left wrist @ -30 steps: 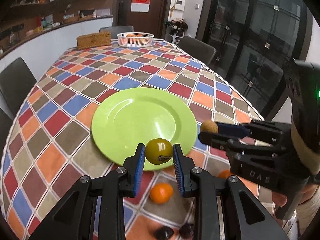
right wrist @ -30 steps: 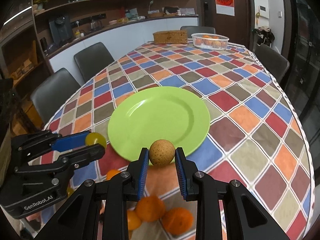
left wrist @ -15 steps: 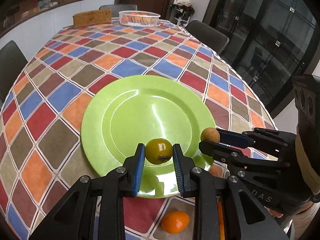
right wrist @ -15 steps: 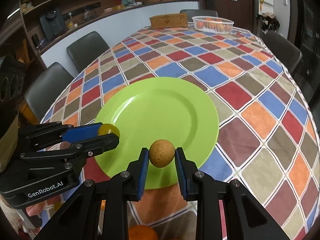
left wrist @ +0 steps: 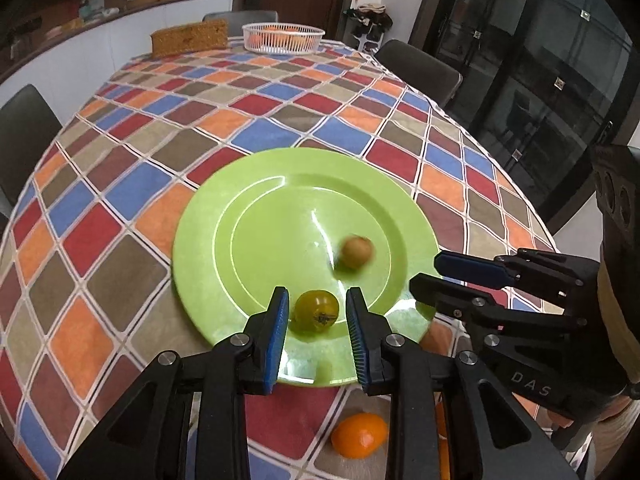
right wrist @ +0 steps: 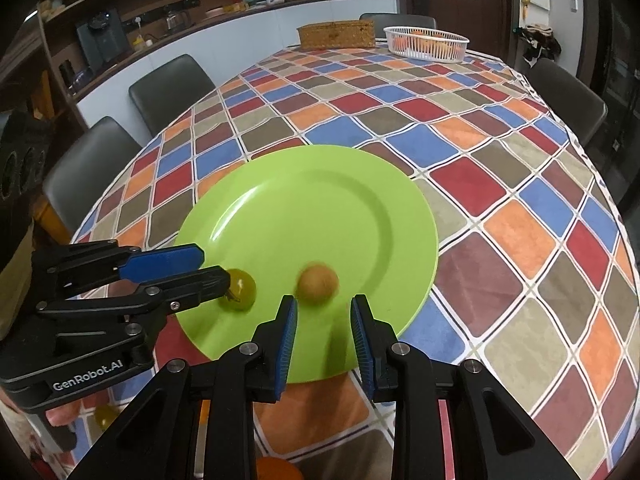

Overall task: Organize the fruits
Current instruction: 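Open both tools to drop the fruits onto the plate, then withdraw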

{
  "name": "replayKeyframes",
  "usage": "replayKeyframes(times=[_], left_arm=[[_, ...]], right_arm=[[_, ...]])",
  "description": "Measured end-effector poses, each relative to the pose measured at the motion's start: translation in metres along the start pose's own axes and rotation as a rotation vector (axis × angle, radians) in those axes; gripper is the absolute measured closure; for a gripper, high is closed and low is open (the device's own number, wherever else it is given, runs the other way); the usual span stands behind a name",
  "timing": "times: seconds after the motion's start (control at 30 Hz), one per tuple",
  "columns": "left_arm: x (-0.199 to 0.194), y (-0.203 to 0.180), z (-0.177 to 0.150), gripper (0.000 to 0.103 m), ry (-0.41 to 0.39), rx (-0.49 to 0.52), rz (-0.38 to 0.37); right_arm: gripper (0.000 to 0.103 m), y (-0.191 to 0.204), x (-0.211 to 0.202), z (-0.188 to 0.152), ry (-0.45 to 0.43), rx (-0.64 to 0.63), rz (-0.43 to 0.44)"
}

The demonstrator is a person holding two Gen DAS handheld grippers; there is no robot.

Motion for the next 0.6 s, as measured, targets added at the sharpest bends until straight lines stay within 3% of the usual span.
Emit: replayKeyframes(times=[0.23,0.43,0.6], left_arm=[[-0.043,-0.014,-0.008,0.074,-0.070,0.035,0.027],[-0.084,-0.026,-0.018,0.065,-0.124,0.062,0.048],[-0.116,-0.030,-0.030,0.051,-0.173,0.085,0.091]], right_arm=[[0.074,0.009,-0.037,-0.007,-0.072,-0.021,-0.001],[0.070,0.023,-0.078,-0.013,-0.143,-0.034,0.017],[0.066,0.035,-0.107,-0.023,-0.190,-0.049,0.020]])
Point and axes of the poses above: each gripper's, at about its wrist camera, not at the fingertips, and x roughly the way its jaws point, y to its left, z to its top, the point moved 9 cm from there along x, roughly the way its jaws point, and after that the axes turned 6 degrees about x, right-handed, at the moved point
